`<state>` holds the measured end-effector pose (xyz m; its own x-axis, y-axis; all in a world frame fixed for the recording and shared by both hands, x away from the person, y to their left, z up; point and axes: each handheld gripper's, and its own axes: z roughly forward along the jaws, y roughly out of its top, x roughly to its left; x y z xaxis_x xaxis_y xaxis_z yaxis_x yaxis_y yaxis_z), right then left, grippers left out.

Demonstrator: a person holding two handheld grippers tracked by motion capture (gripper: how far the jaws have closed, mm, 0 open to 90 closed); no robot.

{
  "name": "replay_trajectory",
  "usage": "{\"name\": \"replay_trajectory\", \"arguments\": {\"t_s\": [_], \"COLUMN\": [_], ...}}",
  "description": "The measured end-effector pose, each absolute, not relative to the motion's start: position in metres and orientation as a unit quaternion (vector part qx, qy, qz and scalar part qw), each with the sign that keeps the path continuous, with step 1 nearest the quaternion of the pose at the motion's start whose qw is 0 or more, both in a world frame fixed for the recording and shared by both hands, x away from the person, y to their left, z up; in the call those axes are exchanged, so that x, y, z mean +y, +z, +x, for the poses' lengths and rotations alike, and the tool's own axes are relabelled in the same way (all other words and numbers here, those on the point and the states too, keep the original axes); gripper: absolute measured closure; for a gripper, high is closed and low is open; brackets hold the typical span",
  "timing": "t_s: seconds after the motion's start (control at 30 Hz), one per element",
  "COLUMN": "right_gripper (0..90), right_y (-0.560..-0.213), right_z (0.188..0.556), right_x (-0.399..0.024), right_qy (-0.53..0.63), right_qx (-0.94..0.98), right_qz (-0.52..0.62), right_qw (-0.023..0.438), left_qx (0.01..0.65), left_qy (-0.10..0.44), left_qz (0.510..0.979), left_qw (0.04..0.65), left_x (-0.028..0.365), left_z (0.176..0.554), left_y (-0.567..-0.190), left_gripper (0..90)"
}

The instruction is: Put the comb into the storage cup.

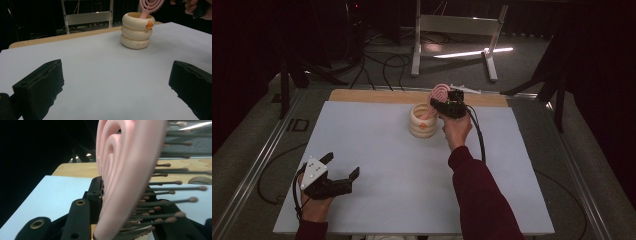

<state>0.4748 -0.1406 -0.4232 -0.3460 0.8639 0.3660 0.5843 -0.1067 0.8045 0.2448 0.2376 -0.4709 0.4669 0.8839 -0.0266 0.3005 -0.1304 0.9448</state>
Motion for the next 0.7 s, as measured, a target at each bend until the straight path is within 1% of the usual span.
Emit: {"name": "replay_trajectory", "arguments": {"t_s": [0.7], "right_gripper": [63.4], "right_y": [-0.4256], "right_z": [0.4750], "right_x": [-0.1330], "right_qy": [0.498], "right_qx": [0.653], "right_qz": [0.554], "right_qw": [0.137], "left_qx": [0.427], "left_qy": [0.291], "left_qz": [0.692], "left_qw": [0.504], "left_x": [0.2379], "left_z": [0.2443], "left_y": [-0.4700], "left_gripper": [0.5]}}
